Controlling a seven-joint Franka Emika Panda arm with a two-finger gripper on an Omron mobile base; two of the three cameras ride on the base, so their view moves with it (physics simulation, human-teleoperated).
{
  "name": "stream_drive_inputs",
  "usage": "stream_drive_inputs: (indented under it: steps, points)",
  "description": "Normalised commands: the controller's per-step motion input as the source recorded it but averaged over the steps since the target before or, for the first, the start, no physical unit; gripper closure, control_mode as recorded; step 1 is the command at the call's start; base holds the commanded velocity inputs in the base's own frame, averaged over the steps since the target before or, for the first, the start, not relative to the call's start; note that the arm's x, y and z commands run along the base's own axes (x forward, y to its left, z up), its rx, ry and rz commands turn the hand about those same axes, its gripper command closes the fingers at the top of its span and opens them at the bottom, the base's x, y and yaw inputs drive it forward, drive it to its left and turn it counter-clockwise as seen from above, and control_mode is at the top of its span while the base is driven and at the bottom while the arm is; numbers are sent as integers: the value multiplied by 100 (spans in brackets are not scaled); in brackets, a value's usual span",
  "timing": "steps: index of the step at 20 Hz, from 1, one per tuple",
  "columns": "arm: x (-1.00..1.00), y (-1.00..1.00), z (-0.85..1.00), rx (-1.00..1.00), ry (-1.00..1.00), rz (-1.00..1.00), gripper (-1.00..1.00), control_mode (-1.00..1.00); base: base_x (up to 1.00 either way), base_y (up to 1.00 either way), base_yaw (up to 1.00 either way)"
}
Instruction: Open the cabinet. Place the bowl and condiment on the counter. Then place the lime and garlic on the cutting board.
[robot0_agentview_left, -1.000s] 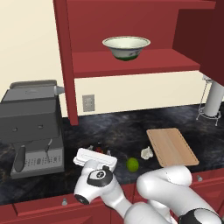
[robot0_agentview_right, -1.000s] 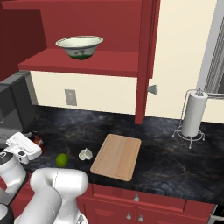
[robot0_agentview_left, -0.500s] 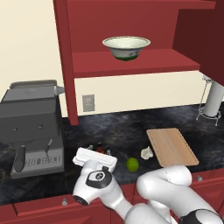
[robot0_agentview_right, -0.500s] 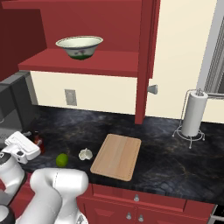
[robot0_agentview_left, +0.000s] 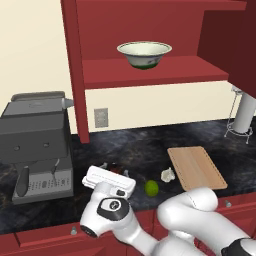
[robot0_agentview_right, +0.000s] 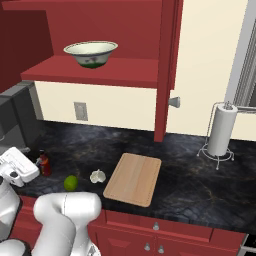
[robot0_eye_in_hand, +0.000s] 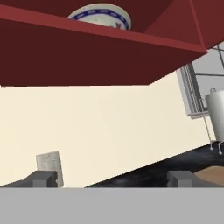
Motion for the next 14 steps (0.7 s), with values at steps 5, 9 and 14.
stream_drive_inputs:
  steps: [5, 9, 14]
  points:
    - [-9, -36, 43, 0, -1, 0, -100, -100, 0, 0, 0]
    - [-22, -7, 57, 0, -1, 0, -100, -100, 0, 0, 0]
    - [-28, -4, 61, 0, -1, 0, -100, -100, 0, 0, 0]
